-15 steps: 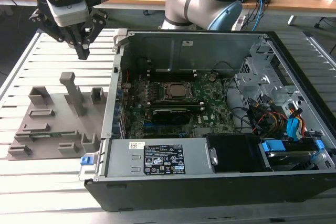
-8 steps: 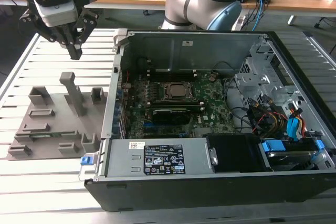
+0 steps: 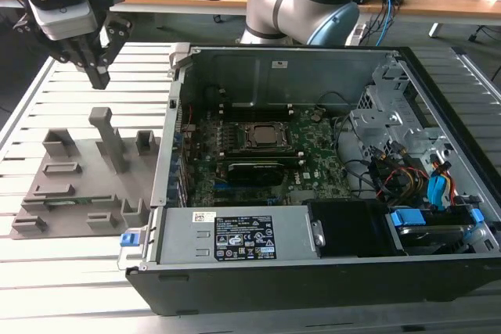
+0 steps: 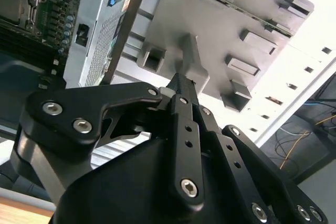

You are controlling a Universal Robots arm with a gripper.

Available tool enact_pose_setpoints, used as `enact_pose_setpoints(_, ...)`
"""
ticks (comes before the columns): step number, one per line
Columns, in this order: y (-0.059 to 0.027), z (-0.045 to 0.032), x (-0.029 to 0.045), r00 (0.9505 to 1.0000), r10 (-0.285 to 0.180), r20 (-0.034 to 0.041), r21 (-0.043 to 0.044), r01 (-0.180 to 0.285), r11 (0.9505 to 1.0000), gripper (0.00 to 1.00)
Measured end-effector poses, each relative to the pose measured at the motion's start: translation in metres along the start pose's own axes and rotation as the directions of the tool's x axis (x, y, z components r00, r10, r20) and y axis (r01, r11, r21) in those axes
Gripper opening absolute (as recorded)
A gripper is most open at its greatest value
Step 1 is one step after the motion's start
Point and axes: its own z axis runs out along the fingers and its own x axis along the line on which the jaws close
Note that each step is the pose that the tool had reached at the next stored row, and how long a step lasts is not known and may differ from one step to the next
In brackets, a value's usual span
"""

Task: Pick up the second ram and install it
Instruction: 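Reach for the second ram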

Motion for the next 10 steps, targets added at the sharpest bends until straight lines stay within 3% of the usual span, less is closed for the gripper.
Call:
enact_pose_setpoints(3, -0.0003, 0.0, 0.004, 1.0, 0.0, 0.0, 0.0, 0.0, 1.0, 0.11)
enact_pose_setpoints(7, -0.0014, 0.0, 0.0184, 1.0, 0.0, 0.0, 0.0, 0.0, 1.0, 0.11)
enact_pose_setpoints(10, -0.0019, 0.0001, 0.0247, 1.0, 0.0, 0.0, 0.0, 0.0, 1.0, 0.11)
